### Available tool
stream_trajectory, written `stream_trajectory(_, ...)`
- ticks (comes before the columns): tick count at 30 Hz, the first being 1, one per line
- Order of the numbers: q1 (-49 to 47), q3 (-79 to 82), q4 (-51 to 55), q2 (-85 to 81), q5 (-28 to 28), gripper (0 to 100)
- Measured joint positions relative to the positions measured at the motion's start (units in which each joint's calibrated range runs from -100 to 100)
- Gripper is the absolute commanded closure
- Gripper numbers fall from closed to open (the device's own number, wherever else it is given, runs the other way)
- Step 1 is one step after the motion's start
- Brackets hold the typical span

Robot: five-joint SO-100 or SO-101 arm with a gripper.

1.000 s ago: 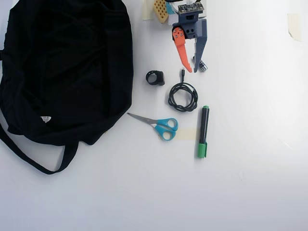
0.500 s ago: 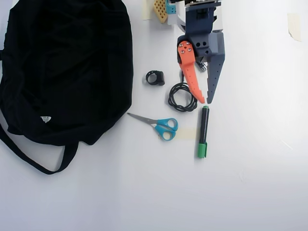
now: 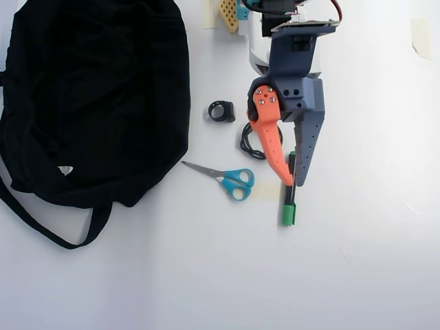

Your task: Put the cable into the black bag

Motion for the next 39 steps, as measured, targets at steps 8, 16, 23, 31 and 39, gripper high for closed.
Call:
stream_trajectory(8, 1.4, 0.0, 0.0, 0.0, 0.15, 97)
stream_trajectory(16, 1.4, 1.81, 0.0, 0.08, 0.15, 97)
stream_trajectory(23, 1.32, 2.36, 1.29, -0.83, 0.05, 98)
stream_trajectory(31, 0.44, 1.65, 25.5, -8.05, 0.0, 98)
stream_trajectory(39, 0.0, 1.65, 52.38, -12.62, 0.24, 98)
